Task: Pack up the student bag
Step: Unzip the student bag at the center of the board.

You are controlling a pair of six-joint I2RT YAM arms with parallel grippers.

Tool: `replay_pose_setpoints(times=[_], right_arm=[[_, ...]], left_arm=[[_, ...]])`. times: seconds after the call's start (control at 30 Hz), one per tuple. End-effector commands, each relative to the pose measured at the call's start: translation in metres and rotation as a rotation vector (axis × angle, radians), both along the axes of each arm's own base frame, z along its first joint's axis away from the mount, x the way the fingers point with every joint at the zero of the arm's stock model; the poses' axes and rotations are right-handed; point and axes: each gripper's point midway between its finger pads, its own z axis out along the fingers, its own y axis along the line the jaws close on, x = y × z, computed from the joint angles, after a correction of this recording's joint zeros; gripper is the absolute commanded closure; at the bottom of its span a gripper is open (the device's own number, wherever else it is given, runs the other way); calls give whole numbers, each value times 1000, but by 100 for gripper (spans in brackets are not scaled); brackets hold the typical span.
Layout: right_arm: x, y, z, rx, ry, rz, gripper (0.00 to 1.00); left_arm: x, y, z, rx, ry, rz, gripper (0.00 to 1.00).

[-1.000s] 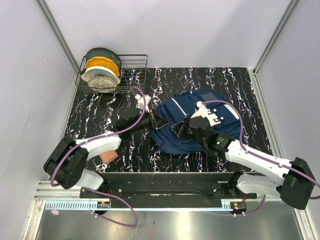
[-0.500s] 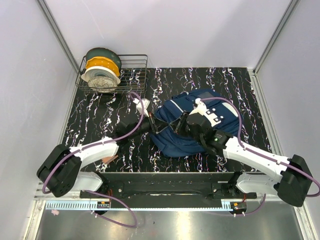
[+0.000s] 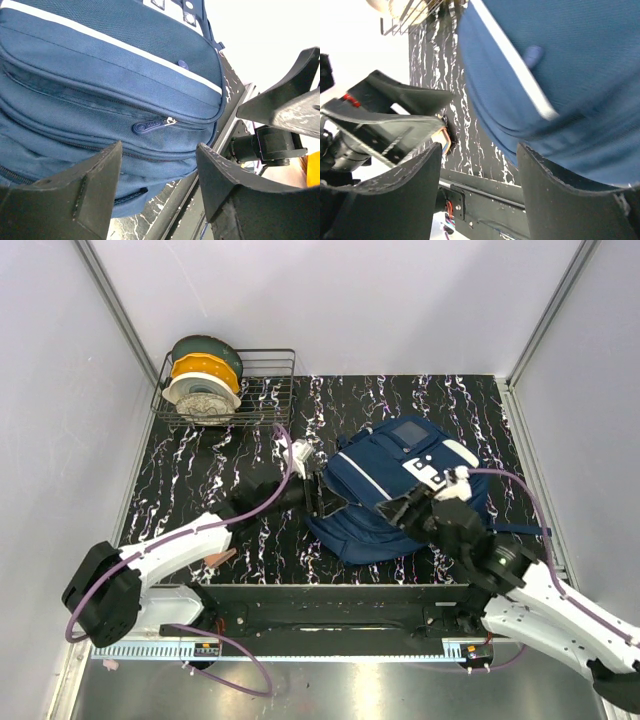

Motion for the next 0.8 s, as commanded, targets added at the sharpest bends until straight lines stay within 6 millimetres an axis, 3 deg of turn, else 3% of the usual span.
replay_pose_setpoints(times=[0.0,0.07,0.2,0.23,0.27,0.3,0.33,0.4,0.63,0.77], right_arm=[[-4,-54,-27,54,90,-272,34],[-6,-57,-23,79,77,-273,34],[-5,-57,-25,61,89,-284,35],[-3,-57,-25,61,90,-290,35],[-2,-56,-27,53,94,-293,36],[0,-53,-23,59,79,-287,36],[2,-53,-22,54,73,-291,36],[4,-53,-18,50,65,-295,36],[3,-60,-10,73,30,-308,36],[2,-63,-9,89,21,-316,36]], left_arm=[[9,12,30,19,-101,43,33],[3,11,38,9,-125,5,31],[-25,-9,53,16,-234,-271,30],[-27,-11,36,71,-195,-311,30],[-25,-16,46,75,-234,-348,32],[-28,-21,44,104,-289,-405,35],[-27,-22,30,163,-265,-418,36],[-19,-27,31,236,-362,-424,36],[-6,-19,-14,443,-349,-444,38],[-1,-20,-28,492,-357,-430,40]])
